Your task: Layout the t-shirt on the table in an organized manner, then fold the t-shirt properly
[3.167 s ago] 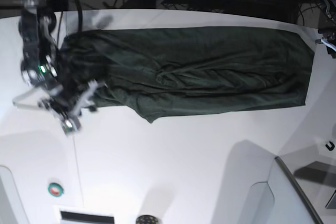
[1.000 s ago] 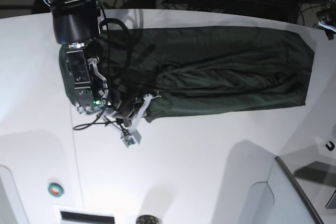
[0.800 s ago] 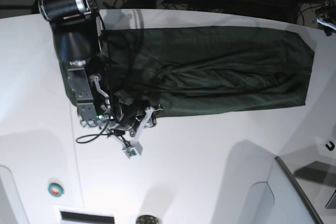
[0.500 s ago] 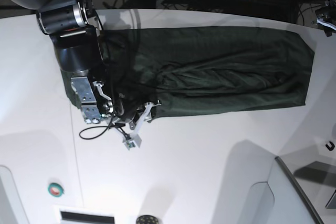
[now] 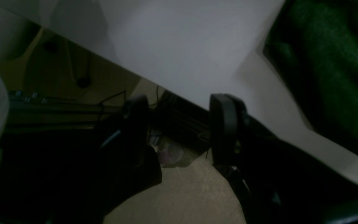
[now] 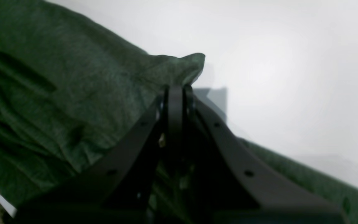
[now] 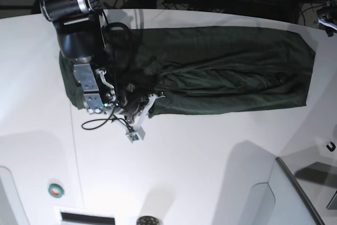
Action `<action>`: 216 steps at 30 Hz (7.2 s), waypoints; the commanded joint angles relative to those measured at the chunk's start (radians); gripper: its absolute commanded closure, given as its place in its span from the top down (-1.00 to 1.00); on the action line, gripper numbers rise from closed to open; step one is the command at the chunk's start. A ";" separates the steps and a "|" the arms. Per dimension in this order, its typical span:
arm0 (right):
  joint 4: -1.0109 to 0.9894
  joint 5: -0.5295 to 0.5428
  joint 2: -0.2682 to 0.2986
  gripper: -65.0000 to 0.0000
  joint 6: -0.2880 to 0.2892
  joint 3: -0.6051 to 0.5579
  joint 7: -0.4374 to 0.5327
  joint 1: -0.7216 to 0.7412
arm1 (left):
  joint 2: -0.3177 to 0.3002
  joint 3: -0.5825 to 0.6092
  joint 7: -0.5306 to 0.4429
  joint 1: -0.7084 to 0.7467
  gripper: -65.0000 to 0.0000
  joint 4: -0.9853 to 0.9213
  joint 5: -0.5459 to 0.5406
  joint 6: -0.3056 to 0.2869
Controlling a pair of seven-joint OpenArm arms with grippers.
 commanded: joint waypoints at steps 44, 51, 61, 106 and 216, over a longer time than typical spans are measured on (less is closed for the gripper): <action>0.508 0.009 0.027 -0.60 0.085 0.000 -0.229 -0.306 | -0.024 -0.003 -0.020 0.000 -0.08 0.015 -0.002 0.009; 0.749 0.006 0.047 -0.60 0.082 0.002 -0.229 -0.375 | -0.024 -0.005 -0.020 0.000 -0.08 0.026 -0.002 0.009; 0.761 0.005 0.056 -0.64 0.078 0.207 -0.197 -0.337 | -0.017 -0.003 -0.020 0.000 -0.08 0.079 -0.010 0.009; 0.813 0.003 0.190 -0.21 -0.089 -0.090 -0.081 -0.414 | 0.006 0.146 -0.013 -0.150 -1.00 0.148 0.098 0.109; 0.253 0.005 0.251 -1.00 -0.085 0.161 0.011 -0.159 | 0.014 0.137 -0.022 -0.135 -1.00 -0.011 -0.025 -0.001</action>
